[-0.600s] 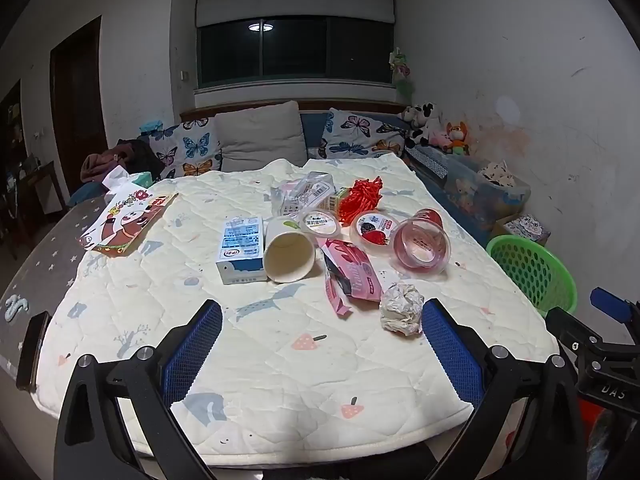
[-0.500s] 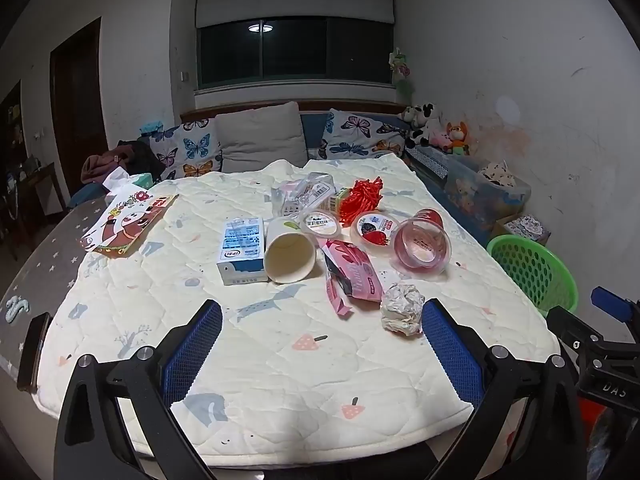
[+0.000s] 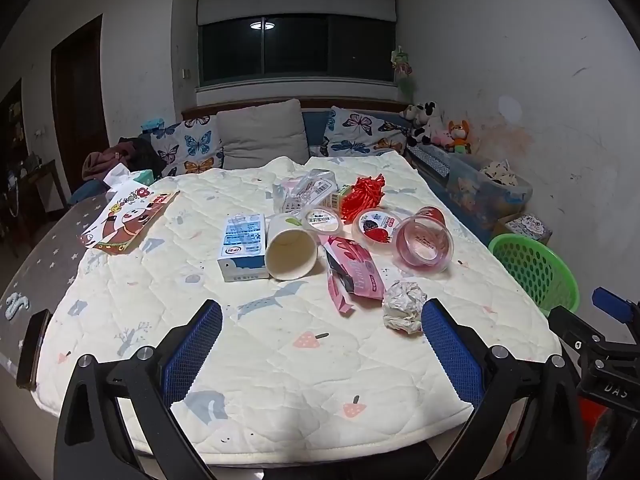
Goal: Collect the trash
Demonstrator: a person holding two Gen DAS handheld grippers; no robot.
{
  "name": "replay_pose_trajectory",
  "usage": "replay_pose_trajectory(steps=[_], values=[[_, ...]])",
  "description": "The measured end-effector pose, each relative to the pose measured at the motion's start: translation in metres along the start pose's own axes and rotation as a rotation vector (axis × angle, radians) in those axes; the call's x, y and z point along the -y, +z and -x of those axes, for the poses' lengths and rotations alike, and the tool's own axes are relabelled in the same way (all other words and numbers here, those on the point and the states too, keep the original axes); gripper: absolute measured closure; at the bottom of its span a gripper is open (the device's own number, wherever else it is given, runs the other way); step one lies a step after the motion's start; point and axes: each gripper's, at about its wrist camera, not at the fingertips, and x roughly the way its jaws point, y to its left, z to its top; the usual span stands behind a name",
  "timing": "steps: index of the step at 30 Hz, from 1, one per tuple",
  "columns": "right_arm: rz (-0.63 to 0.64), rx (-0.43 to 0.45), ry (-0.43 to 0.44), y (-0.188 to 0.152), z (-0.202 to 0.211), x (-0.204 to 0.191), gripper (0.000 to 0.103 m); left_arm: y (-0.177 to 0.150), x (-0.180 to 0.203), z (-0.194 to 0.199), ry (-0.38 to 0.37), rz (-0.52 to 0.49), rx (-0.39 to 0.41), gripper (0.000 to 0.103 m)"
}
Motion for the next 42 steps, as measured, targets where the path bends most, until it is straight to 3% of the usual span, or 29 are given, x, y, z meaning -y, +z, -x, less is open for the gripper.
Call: replay_pose_trajectory(steps=[42], values=[[-0.024,0.078,0.024,0.007,0.014,0.002,0.004,0.008,-0.004,0.017,0.013,0.015,0.073,0.006]])
